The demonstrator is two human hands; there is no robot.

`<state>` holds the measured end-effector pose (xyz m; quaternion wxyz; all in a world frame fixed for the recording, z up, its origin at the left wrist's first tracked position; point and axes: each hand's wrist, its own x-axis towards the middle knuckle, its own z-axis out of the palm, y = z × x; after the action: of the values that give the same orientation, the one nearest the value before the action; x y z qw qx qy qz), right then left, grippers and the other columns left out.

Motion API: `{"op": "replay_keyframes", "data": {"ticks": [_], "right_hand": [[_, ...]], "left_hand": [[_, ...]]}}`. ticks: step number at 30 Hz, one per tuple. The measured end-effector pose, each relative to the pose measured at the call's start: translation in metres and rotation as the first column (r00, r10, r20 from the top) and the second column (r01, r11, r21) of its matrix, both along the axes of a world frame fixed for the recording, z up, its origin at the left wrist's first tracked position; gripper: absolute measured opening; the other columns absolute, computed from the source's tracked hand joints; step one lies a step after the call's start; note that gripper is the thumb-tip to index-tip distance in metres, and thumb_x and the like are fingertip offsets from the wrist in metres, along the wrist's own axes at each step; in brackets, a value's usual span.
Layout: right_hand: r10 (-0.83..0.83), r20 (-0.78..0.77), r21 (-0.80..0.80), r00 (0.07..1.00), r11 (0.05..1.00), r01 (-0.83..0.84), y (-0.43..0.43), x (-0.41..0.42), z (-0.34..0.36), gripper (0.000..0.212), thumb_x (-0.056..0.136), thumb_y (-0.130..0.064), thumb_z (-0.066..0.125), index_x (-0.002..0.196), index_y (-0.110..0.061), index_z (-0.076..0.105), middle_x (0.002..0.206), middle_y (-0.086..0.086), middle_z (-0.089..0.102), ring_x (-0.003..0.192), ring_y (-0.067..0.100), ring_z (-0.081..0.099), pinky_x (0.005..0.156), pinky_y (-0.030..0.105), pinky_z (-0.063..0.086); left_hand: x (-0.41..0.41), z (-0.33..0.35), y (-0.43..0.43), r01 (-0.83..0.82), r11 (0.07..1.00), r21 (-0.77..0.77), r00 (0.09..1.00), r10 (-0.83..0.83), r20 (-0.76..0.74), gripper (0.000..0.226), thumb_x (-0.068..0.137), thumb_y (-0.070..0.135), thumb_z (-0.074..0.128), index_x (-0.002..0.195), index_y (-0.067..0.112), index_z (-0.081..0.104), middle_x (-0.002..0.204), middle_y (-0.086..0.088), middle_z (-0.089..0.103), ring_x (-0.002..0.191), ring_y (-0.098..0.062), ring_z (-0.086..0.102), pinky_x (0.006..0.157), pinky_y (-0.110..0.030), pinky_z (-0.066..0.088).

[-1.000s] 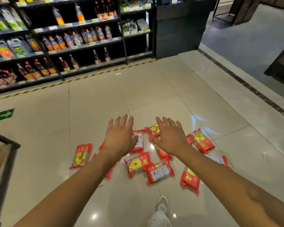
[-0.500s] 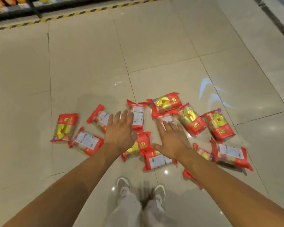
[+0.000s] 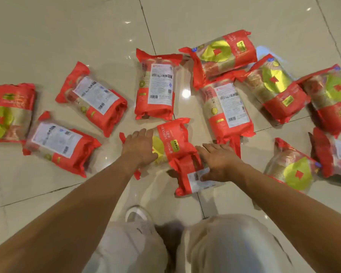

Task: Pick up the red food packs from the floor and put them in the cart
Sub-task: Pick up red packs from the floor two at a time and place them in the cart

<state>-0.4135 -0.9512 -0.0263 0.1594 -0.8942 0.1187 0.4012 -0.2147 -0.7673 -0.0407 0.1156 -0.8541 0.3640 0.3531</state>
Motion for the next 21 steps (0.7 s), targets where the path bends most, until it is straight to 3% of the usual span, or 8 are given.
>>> {"op": "replay_keyframes", "data": {"ticks": [3,6,11,13,16,18,21], "right_hand": [[0.086,-0.026,-0.011,0.996,0.996,-0.086,-0.008,0.001,-0.050,0.114,0.070,-0.073,0.074,0.156,-0.017,0.026,0.155,0.008,0.044,0.144,0.030,0.040,0.120,0.046,0.027],[0.161,-0.091,-0.007,0.983,0.987,-0.162,-0.013,0.012,-0.085,0.104,0.067,-0.067,0.081,0.147,-0.016,0.040,0.143,0.008,0.057,0.133,0.031,0.052,0.117,0.046,0.034],[0.210,-0.193,0.144,0.959,0.972,-0.184,-0.015,0.028,-0.112,0.105,0.060,-0.054,0.093,0.148,-0.028,0.042,0.140,0.004,0.063,0.129,0.031,0.059,0.110,0.041,0.042],[0.228,-0.192,0.134,0.955,0.970,-0.205,-0.015,0.025,-0.112,0.098,0.061,-0.057,0.091,0.144,-0.029,0.047,0.138,0.004,0.062,0.129,0.031,0.057,0.111,0.046,0.043],[0.233,-0.173,0.075,0.957,0.972,-0.223,-0.010,0.010,-0.103,0.093,0.061,-0.061,0.086,0.139,-0.028,0.048,0.129,0.004,0.060,0.123,0.030,0.054,0.110,0.058,0.038],[0.214,-0.123,0.046,0.969,0.977,-0.210,-0.008,-0.002,-0.087,0.090,0.062,-0.059,0.086,0.135,-0.024,0.046,0.126,0.005,0.059,0.117,0.030,0.054,0.105,0.050,0.042],[0.054,-0.042,0.055,0.998,0.997,-0.051,-0.007,-0.019,-0.044,0.083,0.065,-0.052,0.086,0.129,-0.020,0.044,0.125,0.004,0.060,0.118,0.031,0.054,0.090,0.041,0.048]], "left_hand": [[0.015,-0.048,-0.011,-0.024,1.000,0.010,0.998,0.025,-0.062,0.098,0.077,0.045,0.077,0.156,0.016,0.026,0.156,-0.011,0.036,0.141,-0.036,0.038,0.113,-0.047,0.037],[0.033,-0.084,-0.029,-0.068,0.997,0.041,0.985,0.073,-0.155,0.109,0.067,0.042,0.086,0.155,0.016,0.027,0.152,-0.013,0.042,0.137,-0.037,0.043,0.110,-0.046,0.042],[0.060,-0.108,-0.047,-0.155,0.985,0.076,0.918,0.172,-0.356,0.111,0.050,0.029,0.100,0.143,0.012,0.042,0.135,-0.009,0.060,0.121,-0.031,0.058,0.103,-0.039,0.050],[0.060,-0.108,-0.042,-0.169,0.982,0.079,0.915,0.186,-0.357,0.109,0.045,0.033,0.102,0.137,0.012,0.048,0.133,-0.007,0.060,0.119,-0.030,0.059,0.101,-0.037,0.050],[0.049,-0.102,-0.024,-0.251,0.967,0.048,0.907,0.253,-0.336,0.113,0.031,0.045,0.097,0.128,0.014,0.048,0.127,-0.010,0.060,0.113,-0.031,0.061,0.097,-0.043,0.054],[0.038,-0.087,-0.010,-0.297,0.955,0.017,0.910,0.288,-0.298,0.100,0.037,0.047,0.095,0.117,0.016,0.044,0.121,-0.010,0.061,0.108,-0.033,0.062,0.092,-0.046,0.054],[0.020,-0.045,0.010,-0.424,0.904,-0.052,0.883,0.400,-0.244,0.084,0.050,0.038,0.096,0.107,0.019,0.039,0.110,-0.007,0.063,0.099,-0.034,0.064,0.081,-0.041,0.053]]}}
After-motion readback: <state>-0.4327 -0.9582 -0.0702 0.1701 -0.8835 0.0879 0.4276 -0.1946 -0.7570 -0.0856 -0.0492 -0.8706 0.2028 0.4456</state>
